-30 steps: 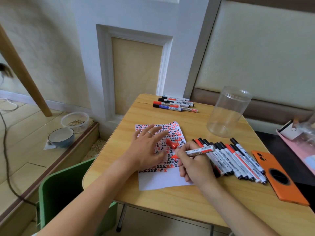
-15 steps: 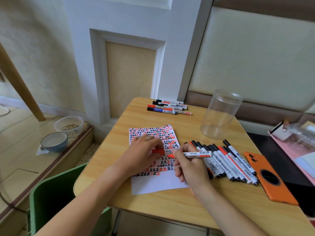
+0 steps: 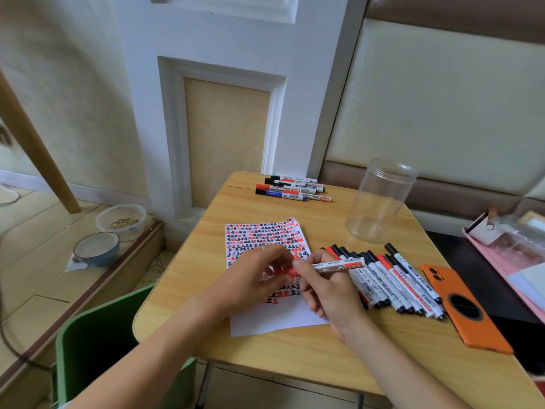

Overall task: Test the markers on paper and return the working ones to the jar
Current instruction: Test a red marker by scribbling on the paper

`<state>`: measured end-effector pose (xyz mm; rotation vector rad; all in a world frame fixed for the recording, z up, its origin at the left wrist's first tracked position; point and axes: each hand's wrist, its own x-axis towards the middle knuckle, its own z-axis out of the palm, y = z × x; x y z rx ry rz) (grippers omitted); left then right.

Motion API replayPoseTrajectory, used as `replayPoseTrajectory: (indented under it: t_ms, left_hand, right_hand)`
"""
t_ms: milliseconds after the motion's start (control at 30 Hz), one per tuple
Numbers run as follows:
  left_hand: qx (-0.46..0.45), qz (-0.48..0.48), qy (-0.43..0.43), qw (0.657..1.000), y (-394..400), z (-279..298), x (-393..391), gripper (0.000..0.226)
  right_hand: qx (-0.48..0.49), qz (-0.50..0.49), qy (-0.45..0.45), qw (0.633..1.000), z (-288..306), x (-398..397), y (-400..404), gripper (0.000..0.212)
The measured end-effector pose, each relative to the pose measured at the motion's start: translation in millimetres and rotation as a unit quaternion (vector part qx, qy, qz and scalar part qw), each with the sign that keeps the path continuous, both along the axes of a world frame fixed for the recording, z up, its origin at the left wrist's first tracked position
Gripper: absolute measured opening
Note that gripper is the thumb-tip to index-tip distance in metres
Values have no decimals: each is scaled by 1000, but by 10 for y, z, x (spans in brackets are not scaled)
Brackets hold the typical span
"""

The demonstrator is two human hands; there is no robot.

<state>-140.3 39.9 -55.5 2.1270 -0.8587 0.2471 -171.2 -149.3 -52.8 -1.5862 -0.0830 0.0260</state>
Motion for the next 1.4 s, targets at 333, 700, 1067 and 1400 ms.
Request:
replayPoseTrajectory:
  t_ms: [333,700,1067,1400]
  left_hand:
    - [-63,0,53,997,-19,6,-60,14]
    - [-133,32,112,984,168,83,-61,11]
    - [-183,20,184,966,79,-7,-31,13]
    - [-188,9,172,967,76,-11,-52,8]
  right_hand:
    - [26,29,-1,999,36,-17,-7,33]
    - [50,21,2,999,17,19,-37,11]
    - [-46,43,-21,998,-5,-11,-24,16]
    - [-54,41,-33,997,-30,-5,-31,16]
